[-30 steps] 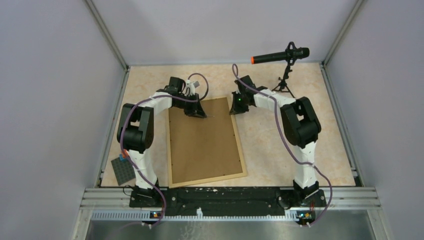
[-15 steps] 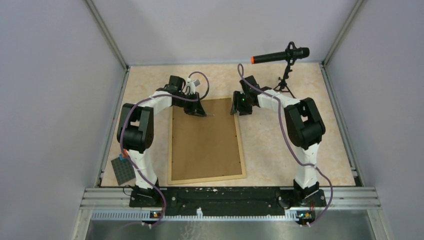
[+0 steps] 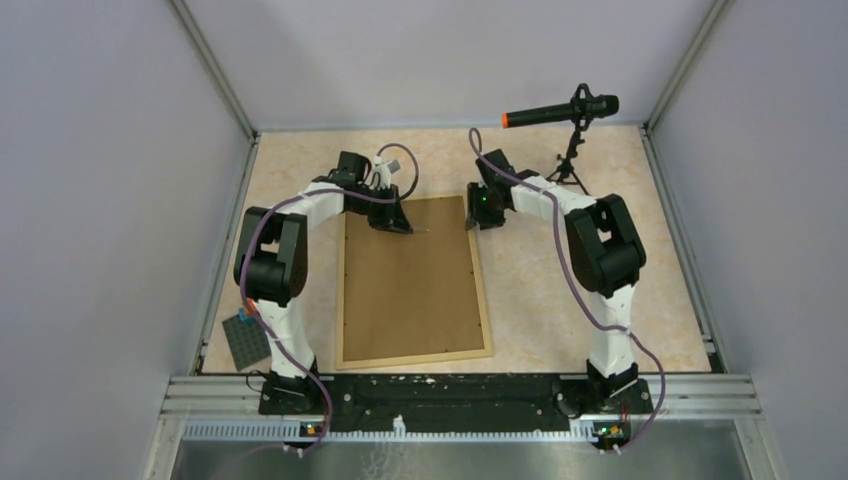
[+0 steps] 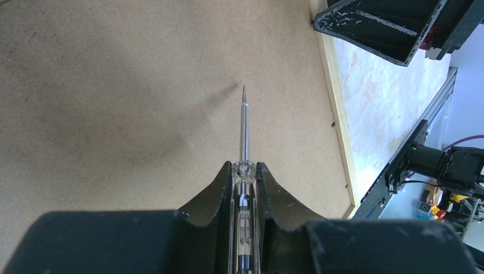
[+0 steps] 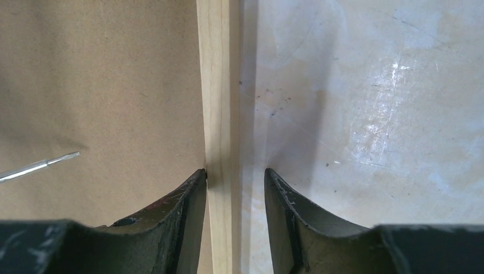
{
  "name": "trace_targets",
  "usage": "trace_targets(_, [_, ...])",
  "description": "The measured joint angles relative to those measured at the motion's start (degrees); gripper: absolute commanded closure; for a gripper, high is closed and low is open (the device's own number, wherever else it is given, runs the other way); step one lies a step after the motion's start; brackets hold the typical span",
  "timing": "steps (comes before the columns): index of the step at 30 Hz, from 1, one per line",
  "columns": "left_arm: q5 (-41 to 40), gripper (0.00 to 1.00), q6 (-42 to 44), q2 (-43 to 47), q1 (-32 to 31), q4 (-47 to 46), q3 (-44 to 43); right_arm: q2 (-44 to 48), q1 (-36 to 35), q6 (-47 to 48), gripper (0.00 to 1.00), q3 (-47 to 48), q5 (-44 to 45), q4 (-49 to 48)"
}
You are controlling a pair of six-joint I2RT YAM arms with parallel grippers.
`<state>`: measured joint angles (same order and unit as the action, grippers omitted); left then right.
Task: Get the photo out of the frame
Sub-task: Adjust the photo frame at the center of the board.
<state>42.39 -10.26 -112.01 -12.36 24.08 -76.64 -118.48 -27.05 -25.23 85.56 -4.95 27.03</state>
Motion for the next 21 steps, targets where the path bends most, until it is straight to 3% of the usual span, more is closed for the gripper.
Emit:
trace_targets(3, [0.0, 1.0, 0.0, 0.0, 0.0, 0.0, 0.0, -0.5, -0.7, 0.6, 0.58, 0.8, 1.0, 0.5])
trace_targets(6, [0.0, 1.0, 0.0, 0.0, 0.0, 0.0, 0.0, -0.8, -1.3, 1.0, 0.79, 1.3, 1.2, 0.5])
trace_targets(12, [0.0, 1.0, 0.1, 0.0, 0.0, 0.1, 0.0, -1.4, -1.8, 1.2, 1.0, 2.0, 1.0, 0.7])
trace_targets(21, [0.0, 1.0, 0.4, 0.0, 0.0, 0.1, 0.0, -0.8, -0.2, -0.8, 1.0, 0.5, -1.0, -0.6])
